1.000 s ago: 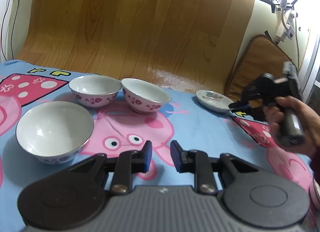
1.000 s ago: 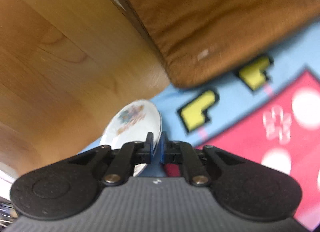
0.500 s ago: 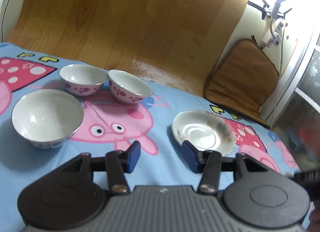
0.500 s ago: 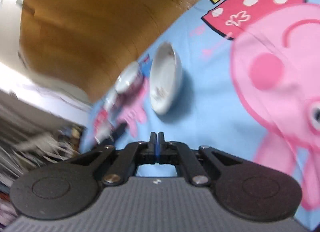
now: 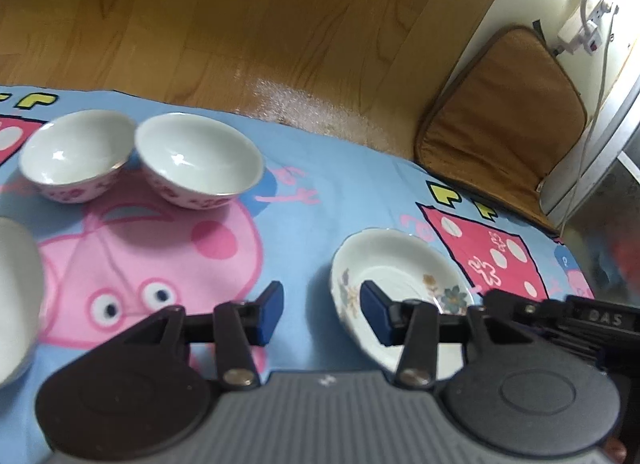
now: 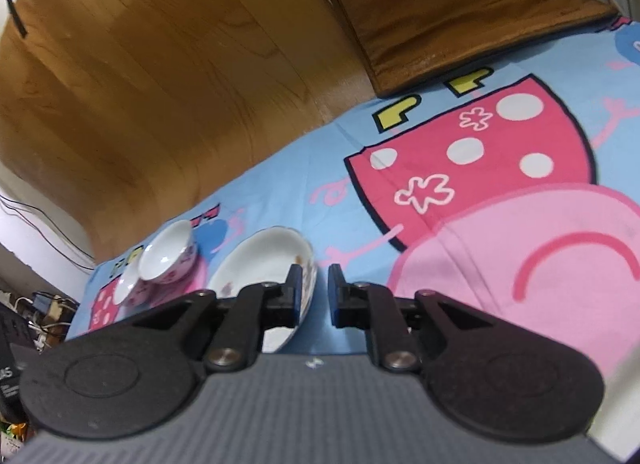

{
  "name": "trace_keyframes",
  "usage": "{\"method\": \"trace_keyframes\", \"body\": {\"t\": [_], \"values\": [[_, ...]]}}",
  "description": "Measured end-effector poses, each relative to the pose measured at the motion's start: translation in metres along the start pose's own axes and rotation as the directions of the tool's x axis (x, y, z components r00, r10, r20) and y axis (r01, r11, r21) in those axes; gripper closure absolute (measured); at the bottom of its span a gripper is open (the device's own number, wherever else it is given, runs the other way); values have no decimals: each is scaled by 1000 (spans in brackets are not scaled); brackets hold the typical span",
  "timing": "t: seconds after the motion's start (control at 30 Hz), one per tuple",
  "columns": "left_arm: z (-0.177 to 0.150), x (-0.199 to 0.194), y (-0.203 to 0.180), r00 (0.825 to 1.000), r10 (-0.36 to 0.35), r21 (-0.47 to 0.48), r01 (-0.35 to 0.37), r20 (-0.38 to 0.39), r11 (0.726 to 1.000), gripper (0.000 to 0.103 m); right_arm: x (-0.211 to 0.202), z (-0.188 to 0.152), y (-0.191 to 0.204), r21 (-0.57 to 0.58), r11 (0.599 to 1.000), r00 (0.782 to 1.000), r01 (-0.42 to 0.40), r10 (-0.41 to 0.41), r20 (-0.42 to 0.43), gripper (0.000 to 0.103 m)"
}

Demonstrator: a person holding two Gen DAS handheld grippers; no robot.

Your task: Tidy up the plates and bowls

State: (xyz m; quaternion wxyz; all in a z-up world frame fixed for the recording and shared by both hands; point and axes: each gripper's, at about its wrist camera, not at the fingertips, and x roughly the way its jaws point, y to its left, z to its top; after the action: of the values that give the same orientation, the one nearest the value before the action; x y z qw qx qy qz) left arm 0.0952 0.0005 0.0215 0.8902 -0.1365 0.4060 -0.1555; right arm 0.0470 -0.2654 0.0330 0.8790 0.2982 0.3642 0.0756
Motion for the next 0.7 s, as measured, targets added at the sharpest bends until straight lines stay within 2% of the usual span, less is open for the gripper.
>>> {"method": "trace_keyframes", "body": {"t": [0.07,0.1,0.13,0.2,0.33,0.43,0.53,0.7], "values": [[0,9,-1,1000,11,-6,-11,-14,1000,79,12,3,-1,6,1000,1000,-2,2,-20,85],[-1,11,-1,1000,3,-10,-3,-4,1000,83,18,4,-2,15,1000,999,-1,2,-33,85],[-2,12,-1,1000,-27,-18,27,-9,999,92,18,4,-4,23,1000,999,-1,2,-42,85],[-4,8,-2,1000,-30,-26,30,-5,999,93,24,1,-3,27,1000,998,-16,17,-67,95],[-14,-20,-6,999,-41,-38,42,29,998,94,9,-8,3,6,1000,999,-31,31,-33,96],[-23,-47,-18,995,-84,-41,86,62,995,94,-24,-21,6,-36,998,998,-59,60,31,95],[-37,-65,-42,990,-121,-6,121,70,993,94,-61,-36,-3,-31,997,993,-75,78,86,95],[-61,-68,-100,978,-208,87,206,13,975,94,-126,-62,-35,0,1000,975,-21,21,220,95]]}}
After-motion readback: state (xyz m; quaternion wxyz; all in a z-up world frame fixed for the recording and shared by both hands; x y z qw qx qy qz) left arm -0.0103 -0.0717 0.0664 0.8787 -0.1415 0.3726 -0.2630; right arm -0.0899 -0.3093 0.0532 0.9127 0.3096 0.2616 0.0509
